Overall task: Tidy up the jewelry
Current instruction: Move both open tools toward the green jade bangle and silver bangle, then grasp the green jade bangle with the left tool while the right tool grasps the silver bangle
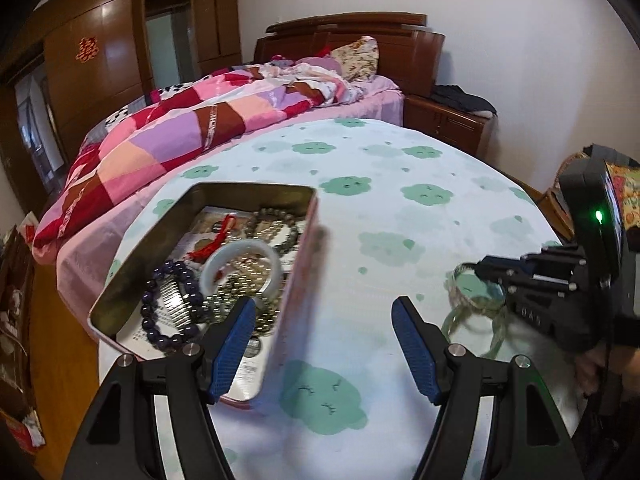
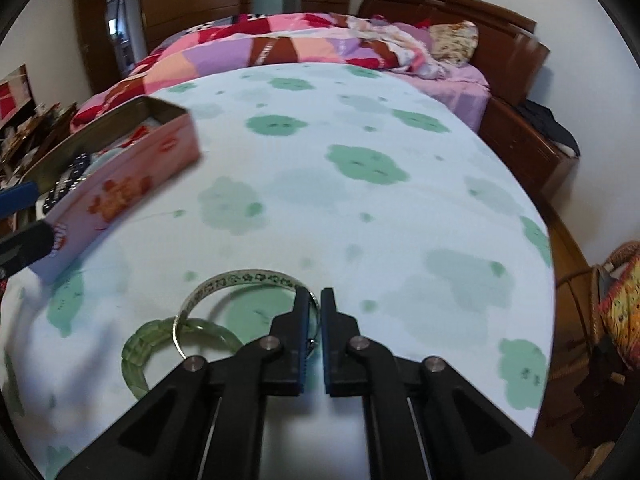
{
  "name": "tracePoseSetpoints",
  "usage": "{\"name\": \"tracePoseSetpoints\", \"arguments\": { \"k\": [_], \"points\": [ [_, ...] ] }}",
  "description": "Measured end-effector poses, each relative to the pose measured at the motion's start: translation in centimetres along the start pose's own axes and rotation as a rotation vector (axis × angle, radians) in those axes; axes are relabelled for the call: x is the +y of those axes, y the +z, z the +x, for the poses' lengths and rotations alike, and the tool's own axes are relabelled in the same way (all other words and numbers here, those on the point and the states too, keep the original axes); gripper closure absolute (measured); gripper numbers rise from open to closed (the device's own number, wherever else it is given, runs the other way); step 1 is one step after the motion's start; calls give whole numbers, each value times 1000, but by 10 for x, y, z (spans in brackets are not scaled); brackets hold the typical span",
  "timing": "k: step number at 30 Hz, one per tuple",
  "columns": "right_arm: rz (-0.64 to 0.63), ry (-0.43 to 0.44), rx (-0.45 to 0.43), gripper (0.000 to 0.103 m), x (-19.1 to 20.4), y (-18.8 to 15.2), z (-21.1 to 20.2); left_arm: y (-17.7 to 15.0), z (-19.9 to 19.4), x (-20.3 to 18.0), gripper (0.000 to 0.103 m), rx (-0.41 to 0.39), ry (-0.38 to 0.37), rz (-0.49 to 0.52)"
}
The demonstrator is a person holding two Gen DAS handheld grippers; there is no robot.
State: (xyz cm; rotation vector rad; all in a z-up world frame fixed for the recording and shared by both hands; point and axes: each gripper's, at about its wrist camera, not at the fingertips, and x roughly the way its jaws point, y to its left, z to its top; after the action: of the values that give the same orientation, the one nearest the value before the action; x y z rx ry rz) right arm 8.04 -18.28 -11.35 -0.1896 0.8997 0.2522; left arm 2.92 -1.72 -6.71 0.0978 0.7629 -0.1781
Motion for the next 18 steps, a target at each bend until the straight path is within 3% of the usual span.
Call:
{"name": "tracePoseSetpoints", "arguments": {
  "k": [5,7,16,18],
  "points": [
    [47,-9,-7,97,-14,-2,-3,-1,0,-25,32,7,-44,68],
    [77,6,-17,97,-17,-2,-3,1,3,-37,33,11,-94,95],
    [110,31,-34,96,-23,-2,-1,6,27,-64,33,77,-154,136],
    [130,42,-40,91,-26,-2,-2,5,29,-69,33,82,-165,153]
  ]
}}
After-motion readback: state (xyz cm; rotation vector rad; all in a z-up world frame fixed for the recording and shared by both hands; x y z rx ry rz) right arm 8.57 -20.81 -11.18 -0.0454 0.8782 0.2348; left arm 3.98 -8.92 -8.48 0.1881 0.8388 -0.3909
